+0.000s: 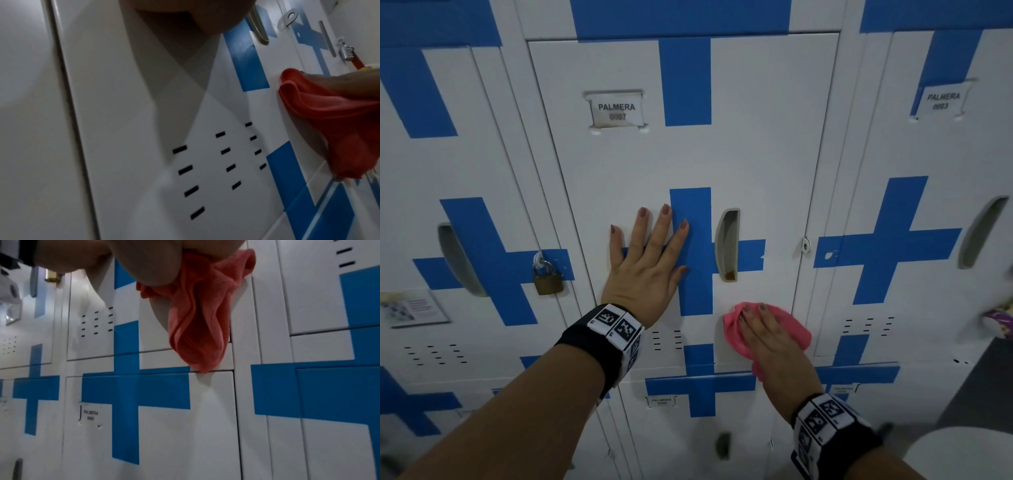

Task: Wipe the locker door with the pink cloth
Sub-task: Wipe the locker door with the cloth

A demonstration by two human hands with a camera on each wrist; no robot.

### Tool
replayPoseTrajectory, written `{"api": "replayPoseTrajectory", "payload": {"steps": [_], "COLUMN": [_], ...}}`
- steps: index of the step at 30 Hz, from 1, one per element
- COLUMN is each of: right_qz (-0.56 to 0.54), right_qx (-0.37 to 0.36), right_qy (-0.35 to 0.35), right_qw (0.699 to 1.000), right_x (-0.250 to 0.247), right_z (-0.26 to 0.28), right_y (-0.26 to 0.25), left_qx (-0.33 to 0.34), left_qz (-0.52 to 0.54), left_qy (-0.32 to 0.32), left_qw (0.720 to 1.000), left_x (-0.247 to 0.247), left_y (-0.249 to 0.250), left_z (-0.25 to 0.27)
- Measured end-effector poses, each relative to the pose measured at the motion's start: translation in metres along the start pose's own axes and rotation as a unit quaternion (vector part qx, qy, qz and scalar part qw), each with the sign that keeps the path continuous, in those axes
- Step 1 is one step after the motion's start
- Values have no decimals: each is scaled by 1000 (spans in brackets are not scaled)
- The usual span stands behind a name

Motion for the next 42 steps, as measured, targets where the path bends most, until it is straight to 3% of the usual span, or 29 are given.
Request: {"api": "replayPoseTrajectory", "payload": {"steps": [8, 18, 26, 32, 38, 40, 42], "right_qz": [15, 11, 30, 0, -12, -15, -86], "right_qx": [-39, -116, -163, -121, -30, -21, 21], "right_qy": [10, -128, -161, -178, -223, -191, -196], "right_qw": [999, 985, 973, 976, 974, 981, 977], "right_x": [21, 57, 57, 52, 53, 38, 27], "right_z": [1, 2, 9, 21, 39, 39, 37], "right_y": [-9, -22, -27, -7, 10, 3, 0], "left_qx": [0, -3, -1, -2, -4, -4, -6], "left_qz": [-5, -15, -4, -7, -9, -7, -6], "left_qy": [3, 3, 1, -7, -8, -8, -8], "left_qw": [1000, 1000, 1000, 1000, 1000, 1000, 1000], "left_x": [-1, 0, -1, 0, -1, -1, -1], "left_y": [1, 1, 0, 1, 1, 1, 1], "left_z": [0, 0, 0, 0, 0, 0, 0]}}
Point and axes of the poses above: each hand's wrist, its own z-axis away from the middle knuckle, its own x-axis out of the palm, y = z × x, the point moved 6 cm from there along -z, towards the middle knuckle, and after that the axes turned 10 degrees about -y, right-handed, at the moved point
